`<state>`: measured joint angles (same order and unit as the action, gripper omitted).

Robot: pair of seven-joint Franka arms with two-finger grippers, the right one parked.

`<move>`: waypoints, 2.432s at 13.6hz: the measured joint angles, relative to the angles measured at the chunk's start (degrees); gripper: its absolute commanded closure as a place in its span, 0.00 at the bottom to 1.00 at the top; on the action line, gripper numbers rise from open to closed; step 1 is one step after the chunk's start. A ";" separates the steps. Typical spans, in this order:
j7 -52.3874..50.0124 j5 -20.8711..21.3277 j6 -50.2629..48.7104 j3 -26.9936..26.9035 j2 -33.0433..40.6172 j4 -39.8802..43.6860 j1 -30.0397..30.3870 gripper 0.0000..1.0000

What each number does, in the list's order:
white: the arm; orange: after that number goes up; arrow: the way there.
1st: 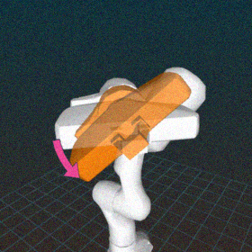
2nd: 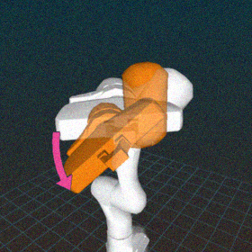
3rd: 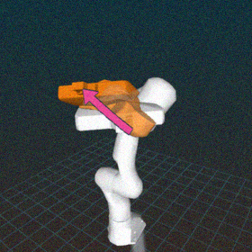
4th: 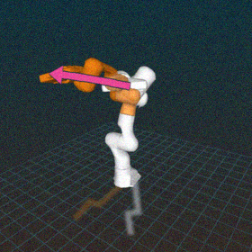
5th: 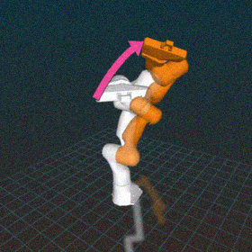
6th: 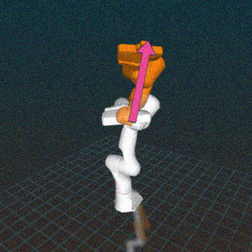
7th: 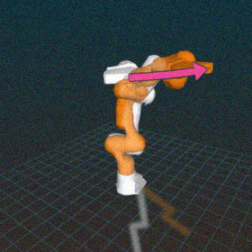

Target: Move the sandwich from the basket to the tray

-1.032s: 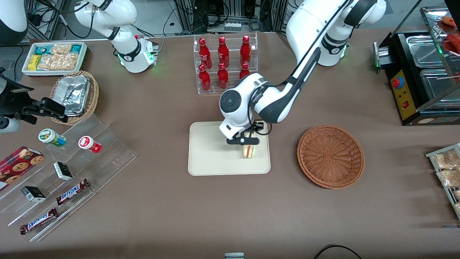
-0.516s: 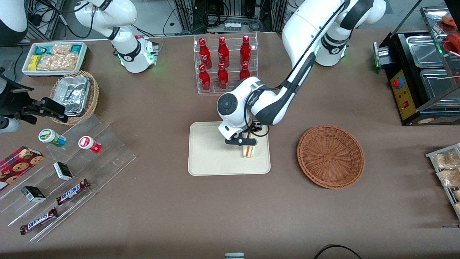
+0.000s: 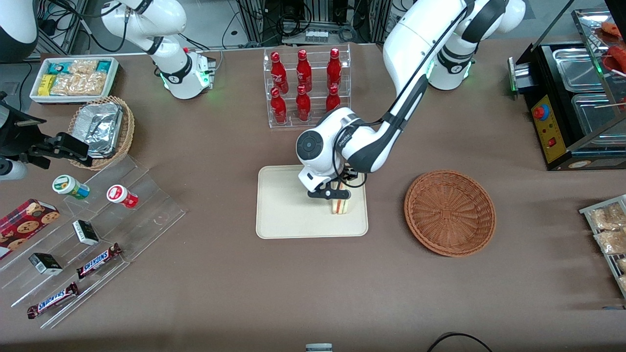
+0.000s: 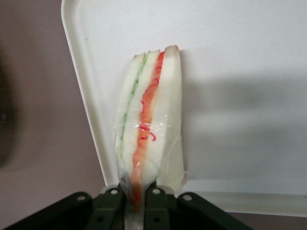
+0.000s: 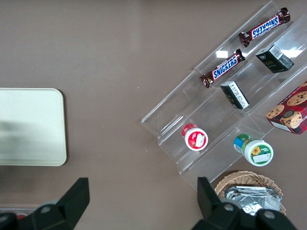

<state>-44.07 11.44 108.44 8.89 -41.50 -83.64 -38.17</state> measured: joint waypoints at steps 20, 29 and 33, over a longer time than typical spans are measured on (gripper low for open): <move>-6.36 0.04 -2.49 -0.52 -1.74 5.18 0.02 0.01; -6.19 0.12 -3.73 -4.38 0.55 8.15 0.30 0.01; -4.84 -2.51 -4.61 -9.00 3.55 8.25 0.35 0.01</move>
<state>-48.91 8.93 103.83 -0.11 -37.95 -75.39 -37.82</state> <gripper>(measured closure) 0.004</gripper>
